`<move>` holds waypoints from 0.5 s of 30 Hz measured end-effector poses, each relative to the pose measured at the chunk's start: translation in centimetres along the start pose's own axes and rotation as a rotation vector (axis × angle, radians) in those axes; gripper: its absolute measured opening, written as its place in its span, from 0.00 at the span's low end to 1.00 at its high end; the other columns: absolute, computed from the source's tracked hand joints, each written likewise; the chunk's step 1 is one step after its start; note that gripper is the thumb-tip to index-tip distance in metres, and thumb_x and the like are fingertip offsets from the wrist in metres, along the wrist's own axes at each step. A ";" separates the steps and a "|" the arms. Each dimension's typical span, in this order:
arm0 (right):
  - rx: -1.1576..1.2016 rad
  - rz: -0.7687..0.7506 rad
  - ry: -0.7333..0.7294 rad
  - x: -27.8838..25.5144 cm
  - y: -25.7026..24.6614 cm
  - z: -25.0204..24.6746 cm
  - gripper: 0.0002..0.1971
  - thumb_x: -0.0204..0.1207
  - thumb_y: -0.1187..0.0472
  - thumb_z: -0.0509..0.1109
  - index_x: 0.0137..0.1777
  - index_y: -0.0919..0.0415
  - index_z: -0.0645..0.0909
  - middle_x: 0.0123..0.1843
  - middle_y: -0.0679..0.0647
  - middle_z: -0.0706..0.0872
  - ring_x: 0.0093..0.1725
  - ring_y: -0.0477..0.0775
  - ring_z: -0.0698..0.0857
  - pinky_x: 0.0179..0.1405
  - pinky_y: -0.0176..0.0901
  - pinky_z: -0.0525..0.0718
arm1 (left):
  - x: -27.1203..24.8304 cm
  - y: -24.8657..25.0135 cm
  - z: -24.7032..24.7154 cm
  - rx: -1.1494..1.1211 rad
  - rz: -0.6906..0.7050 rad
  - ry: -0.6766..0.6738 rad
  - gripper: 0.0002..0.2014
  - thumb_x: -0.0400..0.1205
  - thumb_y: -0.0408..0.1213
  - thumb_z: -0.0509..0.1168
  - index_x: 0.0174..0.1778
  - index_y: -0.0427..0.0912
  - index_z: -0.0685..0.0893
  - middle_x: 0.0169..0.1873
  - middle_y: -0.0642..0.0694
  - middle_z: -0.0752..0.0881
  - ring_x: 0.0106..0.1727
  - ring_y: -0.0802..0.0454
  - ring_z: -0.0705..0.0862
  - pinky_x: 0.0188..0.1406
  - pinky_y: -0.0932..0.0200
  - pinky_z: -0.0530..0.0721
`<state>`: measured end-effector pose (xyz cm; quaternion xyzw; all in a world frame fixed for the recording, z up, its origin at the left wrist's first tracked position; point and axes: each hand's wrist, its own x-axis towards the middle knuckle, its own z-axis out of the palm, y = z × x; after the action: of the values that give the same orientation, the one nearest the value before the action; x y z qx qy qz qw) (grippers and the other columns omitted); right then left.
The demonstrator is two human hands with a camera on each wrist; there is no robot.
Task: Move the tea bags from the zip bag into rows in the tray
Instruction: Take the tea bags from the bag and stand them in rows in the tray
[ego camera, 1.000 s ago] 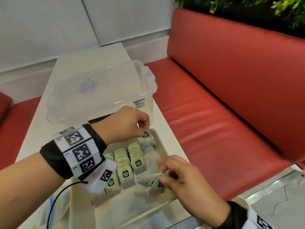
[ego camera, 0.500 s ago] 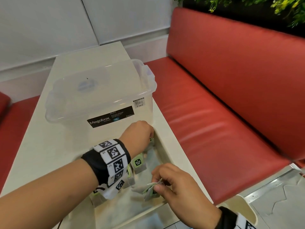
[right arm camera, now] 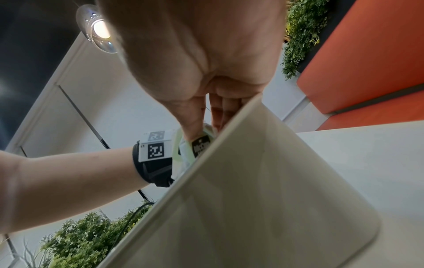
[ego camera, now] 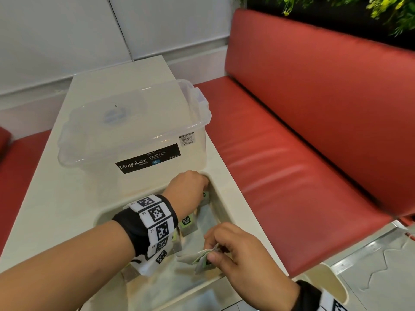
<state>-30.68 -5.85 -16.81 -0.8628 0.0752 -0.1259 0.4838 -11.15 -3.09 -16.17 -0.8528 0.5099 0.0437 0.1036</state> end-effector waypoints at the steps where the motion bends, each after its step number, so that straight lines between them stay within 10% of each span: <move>1: -0.003 -0.003 -0.001 0.0 0.0 0.0 0.05 0.71 0.52 0.64 0.46 0.45 0.74 0.50 0.41 0.79 0.47 0.43 0.80 0.50 0.38 0.78 | -0.1 0.0 -0.1 0.030 -0.007 -0.001 0.11 0.80 0.32 0.58 0.54 0.45 0.82 0.50 0.42 0.84 0.49 0.42 0.83 0.37 0.56 0.71; 15: -0.025 0.009 -0.019 0.0 -0.1 0.1 0.06 0.71 0.52 0.63 0.47 0.44 0.73 0.51 0.41 0.79 0.47 0.43 0.79 0.51 0.38 0.78 | -0.7 0.4 -1.4 0.236 -0.032 -0.028 0.10 0.81 0.30 0.58 0.55 0.46 0.78 0.51 0.46 0.85 0.53 0.42 0.84 0.39 0.54 0.71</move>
<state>-30.69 -5.74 -16.81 -0.8696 0.0761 -0.1144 0.4743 -11.90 -3.00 -14.77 -0.8420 0.4965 -0.0064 0.2112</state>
